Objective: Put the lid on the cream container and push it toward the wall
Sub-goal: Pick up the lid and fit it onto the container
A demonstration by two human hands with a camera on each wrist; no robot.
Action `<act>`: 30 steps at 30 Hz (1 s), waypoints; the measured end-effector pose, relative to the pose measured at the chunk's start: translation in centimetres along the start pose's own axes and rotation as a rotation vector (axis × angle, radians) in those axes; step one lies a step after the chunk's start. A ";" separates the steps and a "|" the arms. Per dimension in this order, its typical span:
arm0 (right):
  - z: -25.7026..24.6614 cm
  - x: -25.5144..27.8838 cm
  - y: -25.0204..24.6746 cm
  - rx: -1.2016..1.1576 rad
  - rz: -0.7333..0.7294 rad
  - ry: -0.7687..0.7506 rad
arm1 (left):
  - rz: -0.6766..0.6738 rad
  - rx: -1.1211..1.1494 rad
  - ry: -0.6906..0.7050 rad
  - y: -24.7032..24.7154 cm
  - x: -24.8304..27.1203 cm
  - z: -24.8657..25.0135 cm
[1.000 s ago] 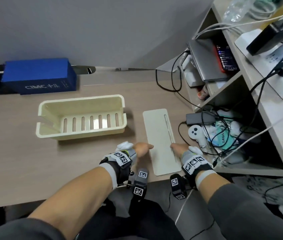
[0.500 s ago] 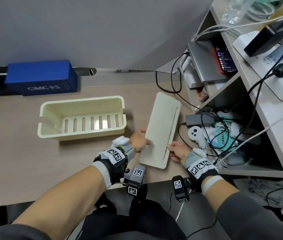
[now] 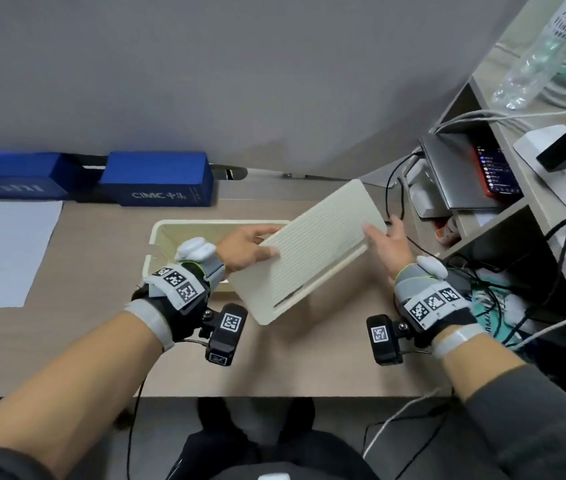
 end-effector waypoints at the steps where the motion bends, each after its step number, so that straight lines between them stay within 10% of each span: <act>1: -1.4 -0.1 1.0 0.021 -0.044 -0.037 | -0.023 0.011 -0.013 -1.2 0.4 0.0; 7: -6.3 0.4 9.1 0.102 -0.264 -0.160 | 0.048 -0.014 -0.106 -10.9 3.2 -1.4; 15: -3.6 -0.3 15.6 0.008 -0.110 0.052 | 0.429 0.405 -0.286 -20.9 4.0 -9.2; 30: 0.3 0.0 15.8 0.399 0.055 0.115 | 0.583 0.220 -0.259 -22.4 1.0 -15.7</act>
Point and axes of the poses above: each hand's wrist, its own x-axis away from the middle knuckle, its own y-axis out of the palm, z = x × y, the point moved 7 cm from there along -x, towards the middle knuckle, and after that the axes turned 5 degrees about x, right-handed, at the moved point
